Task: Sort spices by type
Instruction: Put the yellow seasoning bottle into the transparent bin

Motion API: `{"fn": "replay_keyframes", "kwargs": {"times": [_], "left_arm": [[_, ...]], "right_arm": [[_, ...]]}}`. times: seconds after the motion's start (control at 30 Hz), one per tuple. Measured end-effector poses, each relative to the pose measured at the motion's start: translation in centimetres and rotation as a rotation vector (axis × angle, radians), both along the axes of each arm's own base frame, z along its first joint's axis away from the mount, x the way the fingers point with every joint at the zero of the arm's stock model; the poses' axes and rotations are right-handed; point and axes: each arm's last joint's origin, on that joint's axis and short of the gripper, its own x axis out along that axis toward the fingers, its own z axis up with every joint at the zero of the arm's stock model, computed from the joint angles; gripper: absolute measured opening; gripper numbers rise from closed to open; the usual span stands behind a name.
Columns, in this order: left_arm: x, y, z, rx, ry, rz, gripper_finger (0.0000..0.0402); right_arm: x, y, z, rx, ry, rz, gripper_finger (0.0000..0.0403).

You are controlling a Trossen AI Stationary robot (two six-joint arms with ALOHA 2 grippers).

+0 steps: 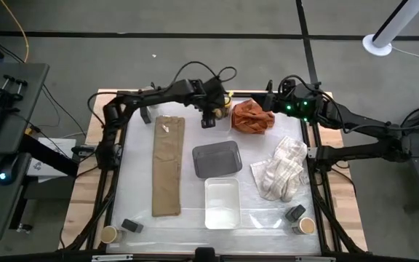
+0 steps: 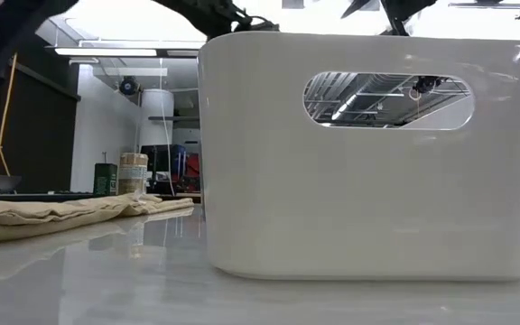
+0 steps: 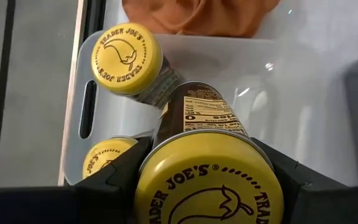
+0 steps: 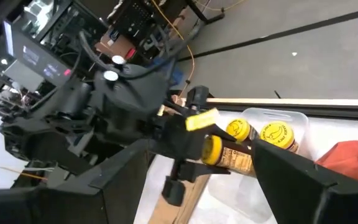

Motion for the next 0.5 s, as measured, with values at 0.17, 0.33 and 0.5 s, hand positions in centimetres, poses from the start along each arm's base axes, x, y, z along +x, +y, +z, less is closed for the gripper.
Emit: {"fn": "replay_keyframes", "kwargs": {"times": [0.17,0.33,0.5], "left_arm": [[0.8,0.4,-1.7,-0.001,0.046,-0.021,0.0203],[1.1,0.6,-2.6,0.007,0.072,-0.047,0.0231],[1.3,0.7,-2.7,0.017,0.058,-0.048,0.0260]], "right_arm": [[0.0,0.0,0.0,0.000,0.003,-0.002,0.0279],[0.0,0.0,0.0,-0.015,0.014,0.005,0.0279],[0.0,0.1,0.0,-0.019,0.019,0.038,0.0279]]}}
